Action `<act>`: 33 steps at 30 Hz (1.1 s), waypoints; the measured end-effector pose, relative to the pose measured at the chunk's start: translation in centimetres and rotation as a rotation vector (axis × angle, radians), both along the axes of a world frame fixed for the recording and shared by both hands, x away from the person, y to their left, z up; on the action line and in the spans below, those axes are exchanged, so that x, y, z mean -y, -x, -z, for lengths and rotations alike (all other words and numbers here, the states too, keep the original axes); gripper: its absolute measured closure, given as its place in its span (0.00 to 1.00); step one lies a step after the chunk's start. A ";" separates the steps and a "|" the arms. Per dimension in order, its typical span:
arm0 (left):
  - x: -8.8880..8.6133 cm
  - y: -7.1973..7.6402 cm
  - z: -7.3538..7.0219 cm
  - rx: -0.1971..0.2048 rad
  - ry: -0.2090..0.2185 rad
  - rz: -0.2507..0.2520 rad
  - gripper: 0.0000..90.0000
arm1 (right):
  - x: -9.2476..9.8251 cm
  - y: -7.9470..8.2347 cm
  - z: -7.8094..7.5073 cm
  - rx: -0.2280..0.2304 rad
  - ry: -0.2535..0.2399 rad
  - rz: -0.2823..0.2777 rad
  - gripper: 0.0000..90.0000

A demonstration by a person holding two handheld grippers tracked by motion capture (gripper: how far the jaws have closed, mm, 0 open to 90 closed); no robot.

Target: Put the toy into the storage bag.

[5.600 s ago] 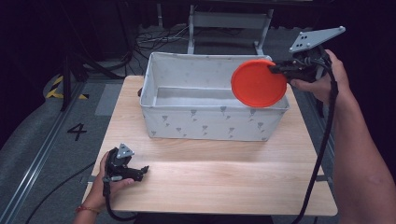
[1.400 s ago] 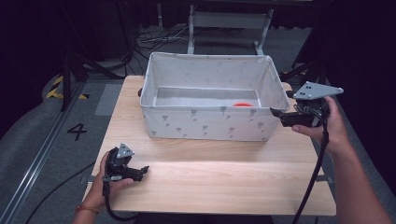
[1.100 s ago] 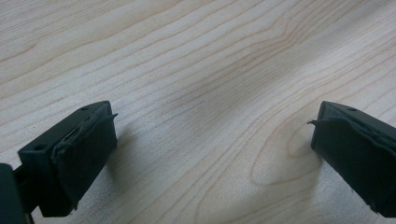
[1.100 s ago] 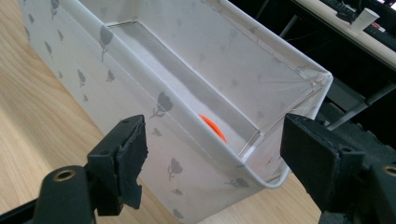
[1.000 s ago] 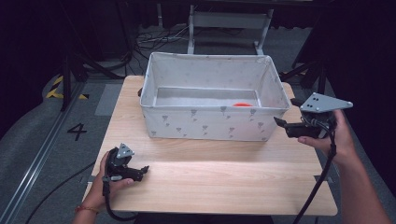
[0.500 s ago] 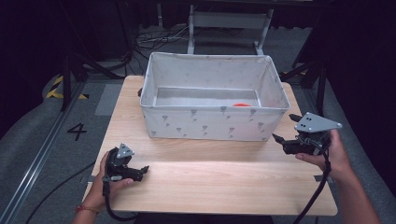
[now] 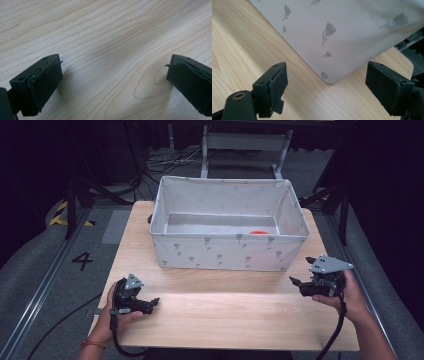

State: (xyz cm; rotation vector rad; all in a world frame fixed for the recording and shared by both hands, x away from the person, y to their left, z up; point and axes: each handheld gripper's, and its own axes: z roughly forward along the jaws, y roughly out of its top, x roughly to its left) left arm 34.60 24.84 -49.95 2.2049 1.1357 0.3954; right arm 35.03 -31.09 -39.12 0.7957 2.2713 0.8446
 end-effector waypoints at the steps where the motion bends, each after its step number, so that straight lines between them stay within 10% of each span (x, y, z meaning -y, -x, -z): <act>1: 0.0 0.0 0.0 0.000 0.000 0.000 0.01 | 0.1 0.2 0.4 0.001 -0.004 -0.002 0.21; 10: 0.0 0.0 0.0 0.001 0.002 -0.002 0.01 | 1.0 1.3 2.6 -0.004 -0.008 -0.005 0.21; 33: 0.0 0.1 0.0 -0.003 0.003 -0.006 0.01 | 6.5 4.5 10.1 -0.211 -0.169 0.079 0.20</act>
